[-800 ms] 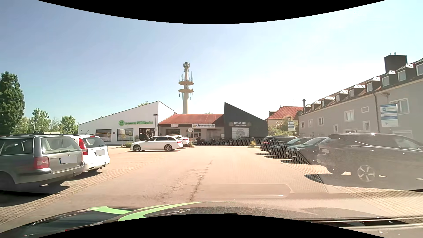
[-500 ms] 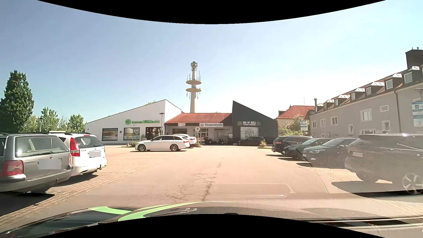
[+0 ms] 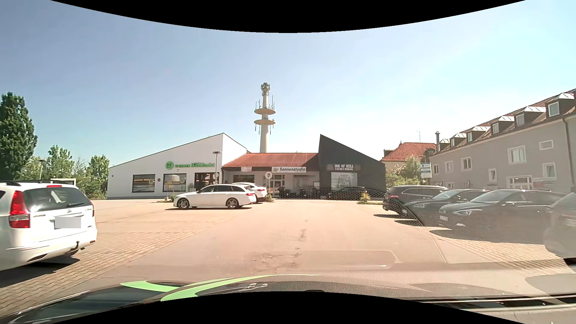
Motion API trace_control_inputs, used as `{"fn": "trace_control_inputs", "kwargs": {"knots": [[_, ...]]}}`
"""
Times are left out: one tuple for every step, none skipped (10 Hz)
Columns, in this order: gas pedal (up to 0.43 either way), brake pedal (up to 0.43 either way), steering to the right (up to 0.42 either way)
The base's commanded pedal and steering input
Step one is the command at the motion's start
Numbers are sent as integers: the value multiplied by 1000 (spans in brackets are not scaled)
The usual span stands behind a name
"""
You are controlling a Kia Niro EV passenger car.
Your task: Follow the waypoints while adhering to traffic rules and regulations
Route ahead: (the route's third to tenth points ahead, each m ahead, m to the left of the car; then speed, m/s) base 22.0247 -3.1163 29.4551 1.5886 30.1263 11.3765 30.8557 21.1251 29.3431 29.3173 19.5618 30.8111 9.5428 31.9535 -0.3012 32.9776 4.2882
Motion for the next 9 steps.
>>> {"fn": "trace_control_inputs", "kwargs": {"knots": [[280,0,8],[280,0,8],[280,0,7],[280,0,6],[280,0,8],[268,0,9],[268,0,9],[260,0,10],[240,0,12]]}}
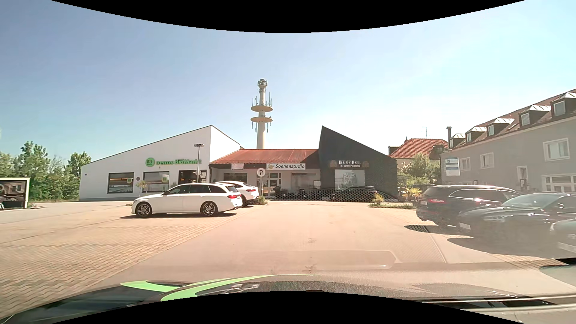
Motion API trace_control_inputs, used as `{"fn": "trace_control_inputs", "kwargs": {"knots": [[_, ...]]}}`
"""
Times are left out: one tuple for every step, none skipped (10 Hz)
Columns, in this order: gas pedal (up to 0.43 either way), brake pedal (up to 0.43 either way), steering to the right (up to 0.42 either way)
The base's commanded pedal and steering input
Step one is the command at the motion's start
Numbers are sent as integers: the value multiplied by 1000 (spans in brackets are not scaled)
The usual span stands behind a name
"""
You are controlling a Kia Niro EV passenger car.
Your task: Follow the waypoints while adhering to traffic rules and regulations
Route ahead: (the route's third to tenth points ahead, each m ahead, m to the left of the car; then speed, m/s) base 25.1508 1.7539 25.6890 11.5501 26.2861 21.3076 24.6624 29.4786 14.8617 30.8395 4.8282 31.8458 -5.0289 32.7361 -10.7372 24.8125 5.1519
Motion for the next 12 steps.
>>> {"fn": "trace_control_inputs", "kwargs": {"knots": [[228,0,14],[228,0,14],[209,0,15],[197,0,18],[197,0,20],[177,0,20],[177,0,20],[157,0,18],[98,0,17],[20,0,17],[0,0,17],[0,0,17]]}}
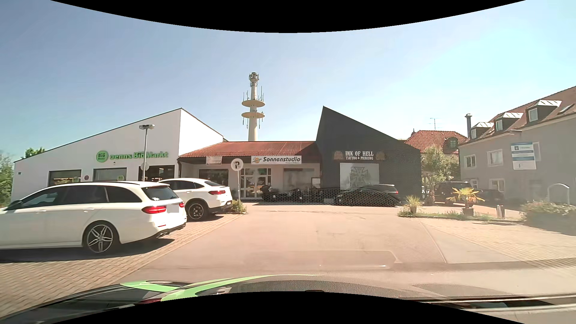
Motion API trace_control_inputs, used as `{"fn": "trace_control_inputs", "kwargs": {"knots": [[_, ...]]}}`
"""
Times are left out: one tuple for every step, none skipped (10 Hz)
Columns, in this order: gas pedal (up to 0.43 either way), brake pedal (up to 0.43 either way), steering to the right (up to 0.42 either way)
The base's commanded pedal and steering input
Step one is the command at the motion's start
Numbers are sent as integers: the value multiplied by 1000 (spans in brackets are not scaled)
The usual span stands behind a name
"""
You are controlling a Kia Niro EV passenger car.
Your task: Follow the waypoints while adhering to traffic rules and regulations
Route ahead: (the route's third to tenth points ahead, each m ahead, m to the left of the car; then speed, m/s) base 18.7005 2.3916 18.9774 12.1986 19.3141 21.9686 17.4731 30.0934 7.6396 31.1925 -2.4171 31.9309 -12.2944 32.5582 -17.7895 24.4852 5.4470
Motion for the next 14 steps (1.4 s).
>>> {"fn": "trace_control_inputs", "kwargs": {"knots": [[0,0,17],[0,0,17],[0,0,17],[0,49,16],[0,85,15],[0,134,15],[0,146,10],[0,146,5],[0,146,-1],[0,140,-6],[0,146,-9],[0,140,-10],[0,152,-13],[0,159,-21]]}}
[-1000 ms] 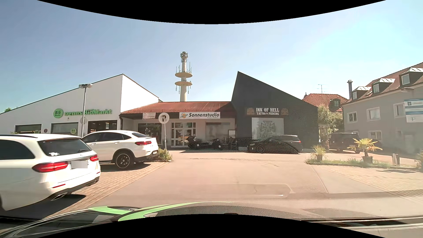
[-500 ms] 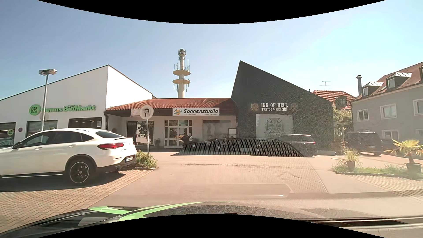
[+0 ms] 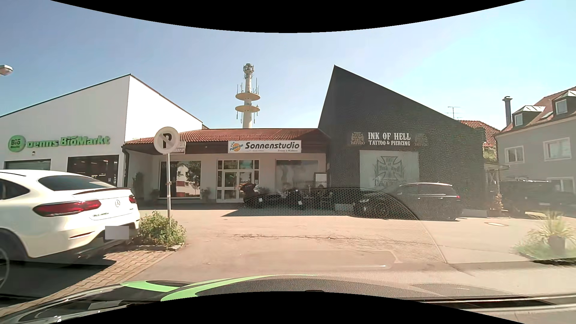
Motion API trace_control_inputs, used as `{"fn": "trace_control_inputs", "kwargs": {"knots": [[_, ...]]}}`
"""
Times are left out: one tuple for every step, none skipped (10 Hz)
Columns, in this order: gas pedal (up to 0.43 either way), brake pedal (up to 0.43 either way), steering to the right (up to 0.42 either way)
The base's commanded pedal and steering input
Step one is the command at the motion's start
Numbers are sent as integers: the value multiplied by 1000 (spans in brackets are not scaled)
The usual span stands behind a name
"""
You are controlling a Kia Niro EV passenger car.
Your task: Follow the waypoints while adhering to traffic rules and regulations
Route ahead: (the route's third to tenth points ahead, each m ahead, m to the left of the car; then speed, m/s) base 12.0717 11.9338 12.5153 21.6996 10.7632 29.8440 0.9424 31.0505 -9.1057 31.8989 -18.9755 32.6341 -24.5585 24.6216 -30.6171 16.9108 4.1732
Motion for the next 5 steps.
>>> {"fn": "trace_control_inputs", "kwargs": {"knots": [[0,171,-31],[0,177,-36],[0,177,-39],[0,183,-39],[0,189,-39]]}}
